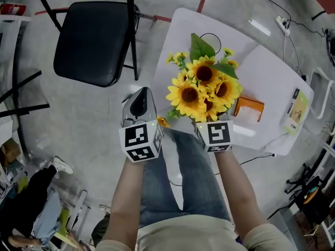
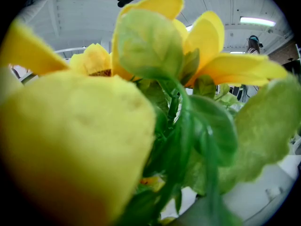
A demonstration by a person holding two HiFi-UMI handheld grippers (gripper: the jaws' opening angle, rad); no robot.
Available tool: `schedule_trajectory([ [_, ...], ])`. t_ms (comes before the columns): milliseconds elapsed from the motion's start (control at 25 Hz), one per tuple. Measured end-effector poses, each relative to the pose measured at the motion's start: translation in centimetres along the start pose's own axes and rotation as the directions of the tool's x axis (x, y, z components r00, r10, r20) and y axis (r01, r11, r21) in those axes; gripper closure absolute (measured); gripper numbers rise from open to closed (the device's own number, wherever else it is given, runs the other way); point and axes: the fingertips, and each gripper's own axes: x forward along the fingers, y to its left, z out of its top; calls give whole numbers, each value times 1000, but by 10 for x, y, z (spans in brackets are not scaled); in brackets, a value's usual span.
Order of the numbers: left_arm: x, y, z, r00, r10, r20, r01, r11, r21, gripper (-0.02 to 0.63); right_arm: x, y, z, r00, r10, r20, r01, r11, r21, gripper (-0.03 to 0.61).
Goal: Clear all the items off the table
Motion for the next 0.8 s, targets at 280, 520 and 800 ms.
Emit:
schedule_trajectory([
  [280,7,54,15,999,-30,-20,30,1000,8,604,34,40,27,1000,-12,1,12,1000,13,-11],
  [520,14,101,33,999,-35,-20,35,999,1,604,69,78,51,1000,5,2,-5,1000,4,-11],
  [800,15,110,34,1000,-6,3,6,1000,-11,604,78,82,57,999,37,29,-37,999,-16,-11],
])
